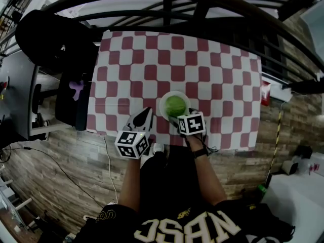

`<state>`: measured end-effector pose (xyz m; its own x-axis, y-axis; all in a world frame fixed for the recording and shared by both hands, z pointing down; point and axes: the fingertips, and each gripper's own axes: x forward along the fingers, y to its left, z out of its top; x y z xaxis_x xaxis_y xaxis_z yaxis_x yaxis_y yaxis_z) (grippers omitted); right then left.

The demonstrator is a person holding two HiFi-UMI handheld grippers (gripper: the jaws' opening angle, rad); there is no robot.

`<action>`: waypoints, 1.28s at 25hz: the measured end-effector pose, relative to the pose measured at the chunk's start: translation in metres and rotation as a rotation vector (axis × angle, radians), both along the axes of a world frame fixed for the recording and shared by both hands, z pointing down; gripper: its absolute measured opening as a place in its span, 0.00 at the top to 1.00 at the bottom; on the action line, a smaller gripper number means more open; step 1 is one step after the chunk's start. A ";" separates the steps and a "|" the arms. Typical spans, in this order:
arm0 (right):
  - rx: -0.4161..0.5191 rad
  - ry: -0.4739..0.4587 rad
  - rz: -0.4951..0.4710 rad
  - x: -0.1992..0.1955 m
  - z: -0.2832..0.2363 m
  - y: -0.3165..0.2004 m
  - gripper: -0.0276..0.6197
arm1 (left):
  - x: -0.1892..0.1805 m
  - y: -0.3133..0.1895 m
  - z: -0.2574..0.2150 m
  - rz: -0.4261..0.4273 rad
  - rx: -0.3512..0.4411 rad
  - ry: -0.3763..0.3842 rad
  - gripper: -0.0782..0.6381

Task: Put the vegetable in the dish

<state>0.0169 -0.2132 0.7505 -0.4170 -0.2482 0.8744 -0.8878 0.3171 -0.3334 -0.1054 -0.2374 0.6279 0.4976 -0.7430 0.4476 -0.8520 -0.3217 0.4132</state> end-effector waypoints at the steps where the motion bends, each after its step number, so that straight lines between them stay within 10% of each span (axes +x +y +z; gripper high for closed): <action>1: 0.025 -0.006 0.009 0.001 -0.006 -0.004 0.27 | 0.001 0.000 -0.003 0.003 0.005 0.002 0.86; 9: 0.346 -0.087 0.060 -0.003 -0.101 -0.031 0.29 | 0.005 -0.006 -0.063 0.035 0.139 0.009 0.86; 20: 0.834 -0.085 0.084 -0.023 -0.273 -0.033 0.84 | 0.003 -0.001 -0.195 0.057 0.451 -0.016 0.86; 32: 1.066 -0.124 0.107 -0.043 -0.366 -0.010 0.93 | 0.002 0.011 -0.278 0.065 0.691 -0.088 0.86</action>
<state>-0.0263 -0.2230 0.3844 -0.4189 -0.8973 0.1392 -0.9071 0.4203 -0.0203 -0.1035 -0.2266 0.3495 0.5339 -0.8421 -0.0761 -0.8432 -0.5369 0.0262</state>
